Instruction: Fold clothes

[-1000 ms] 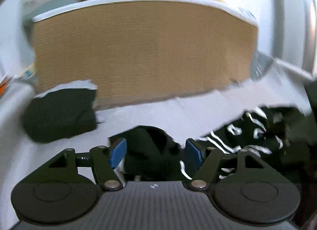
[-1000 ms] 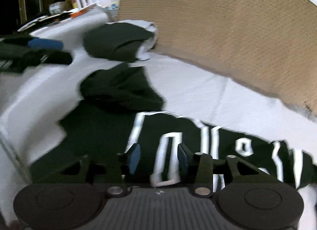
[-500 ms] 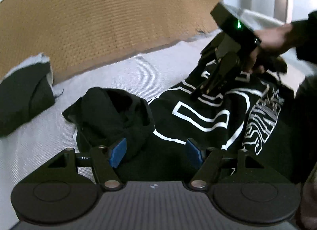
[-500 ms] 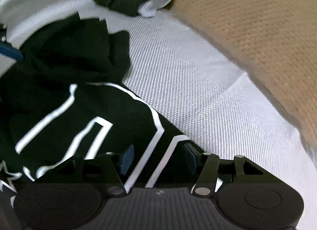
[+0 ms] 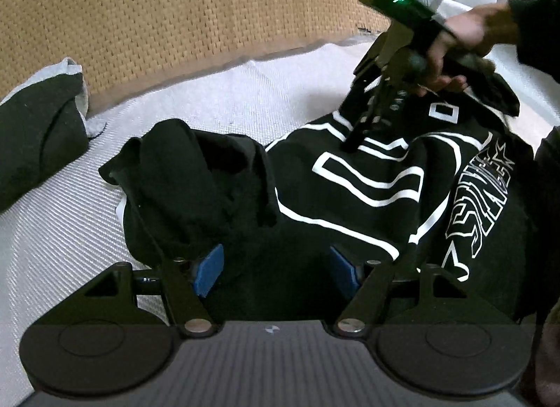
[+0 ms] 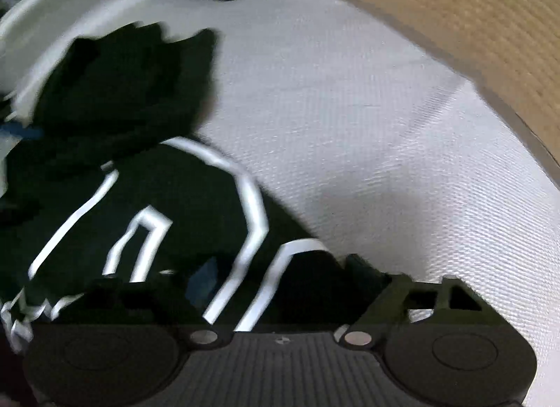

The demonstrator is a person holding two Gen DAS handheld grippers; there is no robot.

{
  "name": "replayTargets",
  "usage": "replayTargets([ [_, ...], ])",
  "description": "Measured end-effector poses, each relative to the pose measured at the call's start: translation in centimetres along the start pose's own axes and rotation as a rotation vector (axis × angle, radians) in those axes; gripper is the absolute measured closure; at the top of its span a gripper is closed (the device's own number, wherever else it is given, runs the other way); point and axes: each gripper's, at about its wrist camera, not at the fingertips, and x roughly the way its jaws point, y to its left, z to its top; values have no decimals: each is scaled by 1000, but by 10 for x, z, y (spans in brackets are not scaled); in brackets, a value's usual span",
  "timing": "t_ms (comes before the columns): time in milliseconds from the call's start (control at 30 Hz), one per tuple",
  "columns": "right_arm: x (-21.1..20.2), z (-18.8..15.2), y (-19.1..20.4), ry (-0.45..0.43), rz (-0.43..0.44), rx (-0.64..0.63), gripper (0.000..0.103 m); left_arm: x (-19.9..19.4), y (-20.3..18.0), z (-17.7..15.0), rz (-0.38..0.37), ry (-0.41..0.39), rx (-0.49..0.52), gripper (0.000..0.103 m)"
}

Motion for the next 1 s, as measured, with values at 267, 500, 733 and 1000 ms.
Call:
replayTargets([
  [267,-47,-37,34,-24,196,-33,57,-1,6,-5,-13,-4,1,33],
  [500,-61,-70,86,-136,159,-88,57,-8,4,-9,2,-28,31,33],
  [733,-61,-107,88,-309,26,43,91,-25,-10,-8,63,-111,112,31],
  [1000,-49,-135,104,-535,-101,98,92,-24,-43,35,16,-109,188,23],
])
